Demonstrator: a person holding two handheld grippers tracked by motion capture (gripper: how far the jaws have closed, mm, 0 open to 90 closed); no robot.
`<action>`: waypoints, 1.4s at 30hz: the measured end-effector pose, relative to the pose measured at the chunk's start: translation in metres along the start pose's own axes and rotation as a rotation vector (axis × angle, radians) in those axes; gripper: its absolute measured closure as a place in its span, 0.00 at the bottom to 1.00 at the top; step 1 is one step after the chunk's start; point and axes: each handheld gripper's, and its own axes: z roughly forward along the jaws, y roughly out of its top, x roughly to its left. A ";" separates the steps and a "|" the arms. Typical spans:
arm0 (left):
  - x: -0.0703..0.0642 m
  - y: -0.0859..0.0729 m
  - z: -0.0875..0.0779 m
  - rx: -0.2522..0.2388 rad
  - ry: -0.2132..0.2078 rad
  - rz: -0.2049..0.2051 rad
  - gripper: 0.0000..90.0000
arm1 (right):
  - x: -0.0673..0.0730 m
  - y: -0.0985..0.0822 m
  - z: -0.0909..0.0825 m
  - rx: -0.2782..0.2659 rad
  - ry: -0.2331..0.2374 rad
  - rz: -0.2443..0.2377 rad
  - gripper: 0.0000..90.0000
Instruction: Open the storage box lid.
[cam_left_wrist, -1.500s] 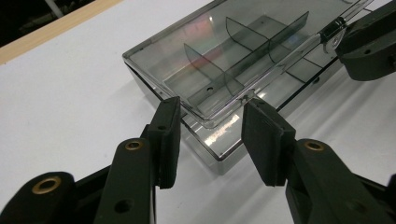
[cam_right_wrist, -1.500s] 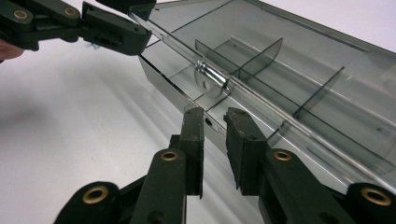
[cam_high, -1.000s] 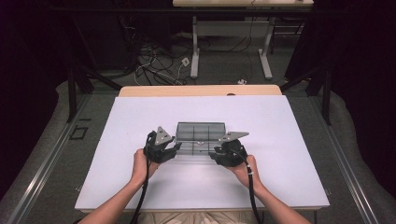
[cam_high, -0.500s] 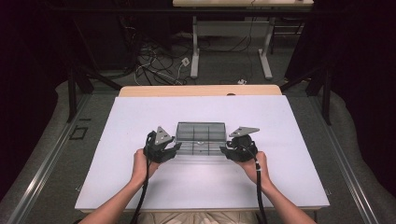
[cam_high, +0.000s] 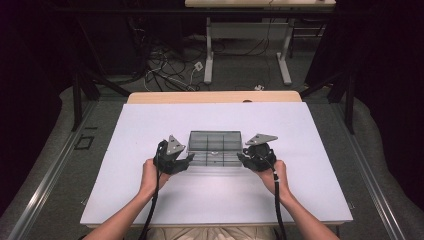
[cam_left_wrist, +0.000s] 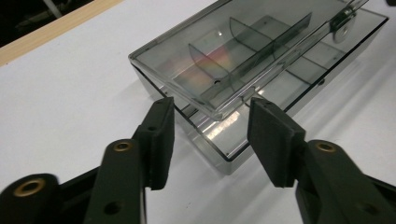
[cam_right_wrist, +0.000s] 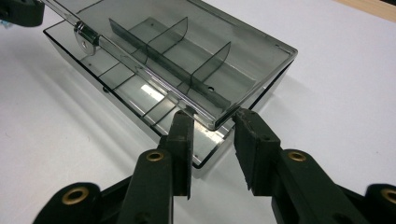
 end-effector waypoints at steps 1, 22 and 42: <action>0.000 0.000 0.001 0.001 0.008 0.004 0.53 | 0.000 0.000 0.000 -0.009 0.001 0.001 0.76; 0.005 0.012 0.000 -0.028 0.006 0.048 0.69 | -0.008 0.010 -0.002 -0.005 -0.014 -0.014 0.62; 0.024 0.042 -0.005 0.031 -0.026 0.098 0.75 | -0.016 0.041 -0.006 -0.005 -0.007 -0.073 0.71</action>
